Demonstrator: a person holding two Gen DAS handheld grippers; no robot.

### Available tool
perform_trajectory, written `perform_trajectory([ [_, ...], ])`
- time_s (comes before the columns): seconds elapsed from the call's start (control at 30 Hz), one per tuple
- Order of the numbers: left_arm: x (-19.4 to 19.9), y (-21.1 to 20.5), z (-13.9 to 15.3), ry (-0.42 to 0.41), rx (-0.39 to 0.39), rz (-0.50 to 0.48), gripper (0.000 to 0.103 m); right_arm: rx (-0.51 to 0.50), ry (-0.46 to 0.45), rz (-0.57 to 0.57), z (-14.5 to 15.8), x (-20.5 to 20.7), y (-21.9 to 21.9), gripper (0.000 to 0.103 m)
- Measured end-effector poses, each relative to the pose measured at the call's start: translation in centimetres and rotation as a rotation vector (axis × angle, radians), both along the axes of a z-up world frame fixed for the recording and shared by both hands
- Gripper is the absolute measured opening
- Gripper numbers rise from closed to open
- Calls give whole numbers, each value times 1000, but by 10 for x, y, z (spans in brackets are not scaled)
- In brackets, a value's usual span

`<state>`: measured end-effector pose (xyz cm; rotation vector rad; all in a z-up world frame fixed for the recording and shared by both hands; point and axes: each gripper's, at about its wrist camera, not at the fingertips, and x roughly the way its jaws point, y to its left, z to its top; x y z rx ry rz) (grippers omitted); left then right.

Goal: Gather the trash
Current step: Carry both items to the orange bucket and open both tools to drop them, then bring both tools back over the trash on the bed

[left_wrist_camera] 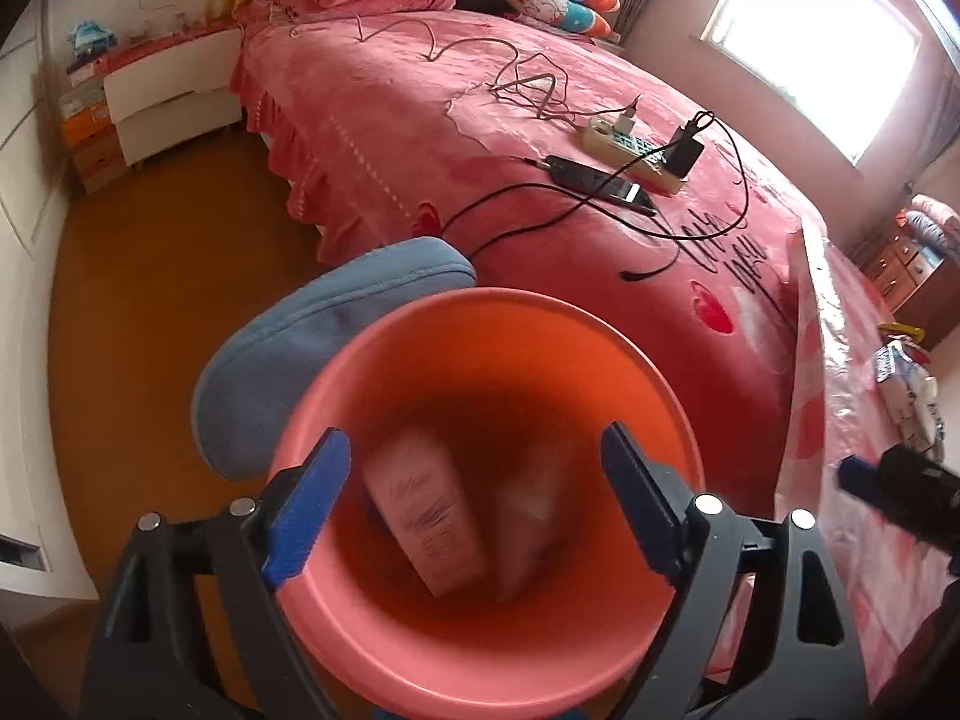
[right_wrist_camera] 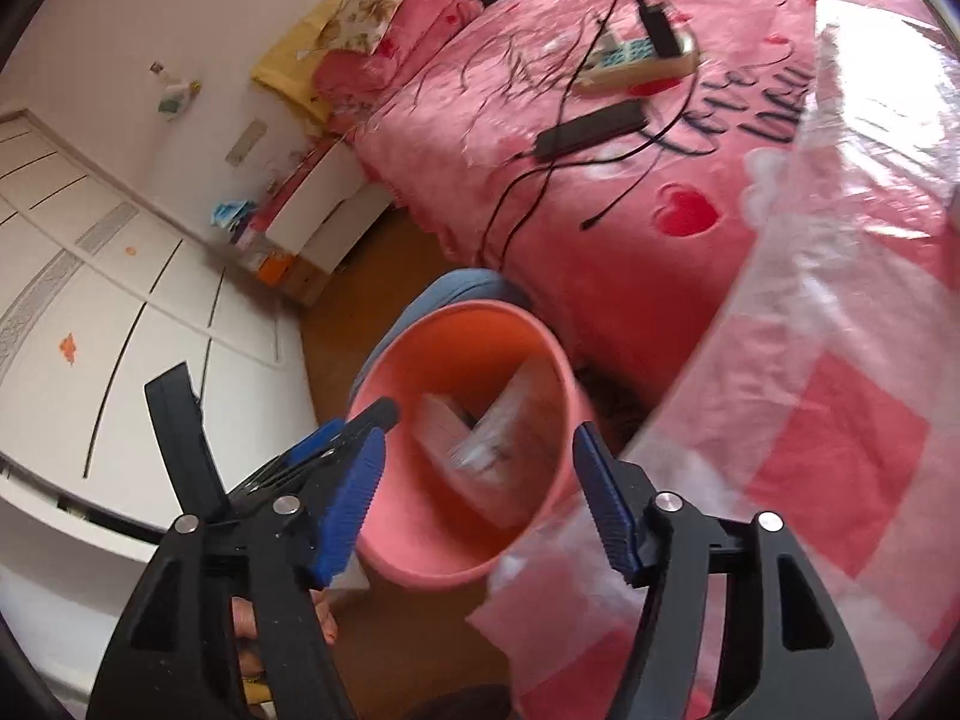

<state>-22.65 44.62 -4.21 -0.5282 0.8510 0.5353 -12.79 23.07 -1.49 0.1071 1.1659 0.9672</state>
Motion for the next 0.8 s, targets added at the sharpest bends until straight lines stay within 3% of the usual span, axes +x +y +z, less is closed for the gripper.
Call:
perform_trajectory([
  [0.1,-1,-2,5,-29,54,-10,86,3,-37,-55,6,4,-19,80],
  [0.23,-6,-12,17,-128,132,-43,86,-15,-108,-101,14,1,-39,81],
  [0.47,4,-38,36,-210,264,-132,86,-23,-244,-135,16,-15,-70,82],
  [0.8,12,-60,51,-283,244,-201,86,-16,-436,-195,28,-41,-104,89],
])
